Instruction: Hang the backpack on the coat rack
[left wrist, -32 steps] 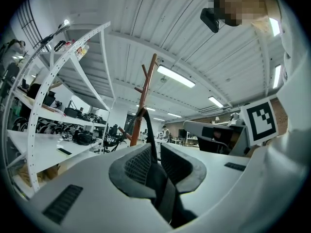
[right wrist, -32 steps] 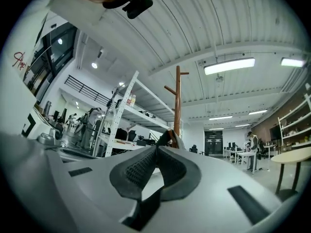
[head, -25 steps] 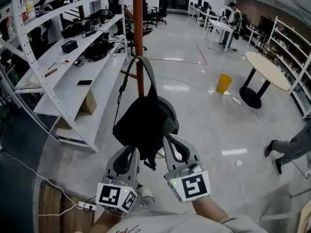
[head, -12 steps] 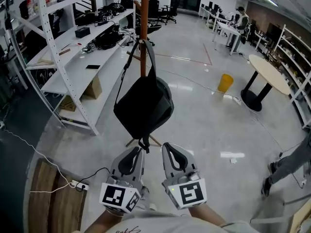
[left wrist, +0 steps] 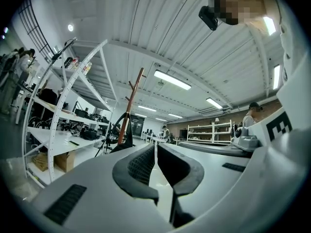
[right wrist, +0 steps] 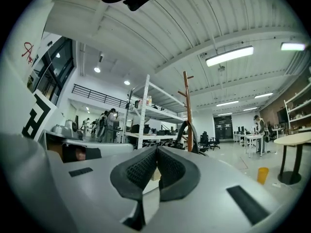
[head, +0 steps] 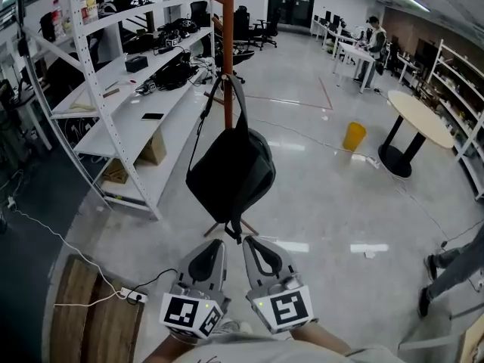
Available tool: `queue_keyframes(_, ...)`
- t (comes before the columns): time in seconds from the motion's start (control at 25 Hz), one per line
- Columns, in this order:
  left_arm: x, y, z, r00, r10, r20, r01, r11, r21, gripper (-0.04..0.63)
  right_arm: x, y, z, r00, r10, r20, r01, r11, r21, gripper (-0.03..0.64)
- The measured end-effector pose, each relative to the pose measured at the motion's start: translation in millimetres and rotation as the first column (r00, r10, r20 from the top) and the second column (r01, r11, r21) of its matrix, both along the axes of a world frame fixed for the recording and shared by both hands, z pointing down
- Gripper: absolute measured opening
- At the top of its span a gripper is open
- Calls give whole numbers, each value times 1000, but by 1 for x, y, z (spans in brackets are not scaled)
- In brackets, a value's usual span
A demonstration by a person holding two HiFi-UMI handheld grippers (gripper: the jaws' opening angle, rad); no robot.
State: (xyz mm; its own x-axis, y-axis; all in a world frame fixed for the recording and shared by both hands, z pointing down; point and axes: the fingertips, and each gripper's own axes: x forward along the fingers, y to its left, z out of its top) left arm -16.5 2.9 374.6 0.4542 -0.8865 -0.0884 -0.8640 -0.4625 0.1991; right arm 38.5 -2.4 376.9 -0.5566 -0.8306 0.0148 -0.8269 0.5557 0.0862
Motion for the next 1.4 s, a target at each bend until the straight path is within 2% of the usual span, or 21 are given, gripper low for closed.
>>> queue_keyframes(0.2,-5,5,-3,999,17,29,-18,1000,16,32,-9,3,-4,1000,-3,-19,4,1000,17,18)
queue_keyframes(0.48,-6,9,-10,999,31,27,-32,999,23,32,-20,8,-1,999,-11,-47,11,1000,9,18)
queue_keyframes(1.0,-12,7,-11,999,38,17,-39,999,29,32,-18,0,-7,1000,12,-24,-12,1000,20,18)
queue_keyframes(1.4,-17,9,-13,999,33,10,-33,999,27,32,-24,3,-10,1000,-8,-19,8,1000,18,18)
